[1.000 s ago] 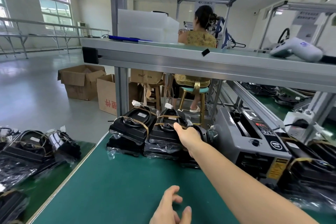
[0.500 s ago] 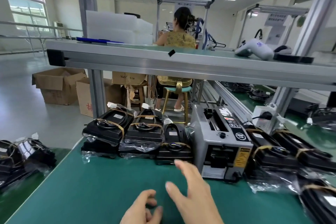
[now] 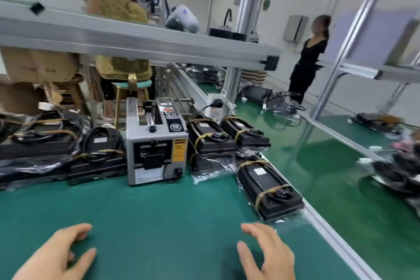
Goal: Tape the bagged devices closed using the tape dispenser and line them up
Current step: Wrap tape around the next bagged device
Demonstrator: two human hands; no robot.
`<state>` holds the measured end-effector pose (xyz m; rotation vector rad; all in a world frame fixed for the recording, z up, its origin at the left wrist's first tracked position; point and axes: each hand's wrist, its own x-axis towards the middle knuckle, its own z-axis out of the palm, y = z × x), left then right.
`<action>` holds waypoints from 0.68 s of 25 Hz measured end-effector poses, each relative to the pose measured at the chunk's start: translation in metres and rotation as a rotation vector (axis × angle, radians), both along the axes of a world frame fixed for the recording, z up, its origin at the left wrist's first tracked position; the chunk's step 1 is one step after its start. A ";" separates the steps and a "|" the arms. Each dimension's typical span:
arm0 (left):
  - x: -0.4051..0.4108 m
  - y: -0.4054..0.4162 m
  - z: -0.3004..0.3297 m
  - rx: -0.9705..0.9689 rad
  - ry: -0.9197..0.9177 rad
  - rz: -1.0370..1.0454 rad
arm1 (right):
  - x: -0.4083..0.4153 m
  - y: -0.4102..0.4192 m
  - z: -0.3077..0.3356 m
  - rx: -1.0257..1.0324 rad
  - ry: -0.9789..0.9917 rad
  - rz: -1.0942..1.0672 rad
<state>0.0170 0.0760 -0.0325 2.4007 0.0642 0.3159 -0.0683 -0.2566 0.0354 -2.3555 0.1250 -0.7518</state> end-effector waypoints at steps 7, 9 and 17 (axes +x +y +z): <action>-0.016 -0.062 0.022 -0.004 -0.016 -0.141 | 0.062 -0.046 0.030 -0.243 0.099 -0.144; -0.017 -0.060 0.019 -0.018 -0.041 -0.165 | 0.084 -0.062 0.037 -0.326 0.175 -0.203; -0.014 -0.054 0.015 -0.085 -0.091 -0.252 | 0.143 -0.105 0.036 -0.495 0.692 -0.286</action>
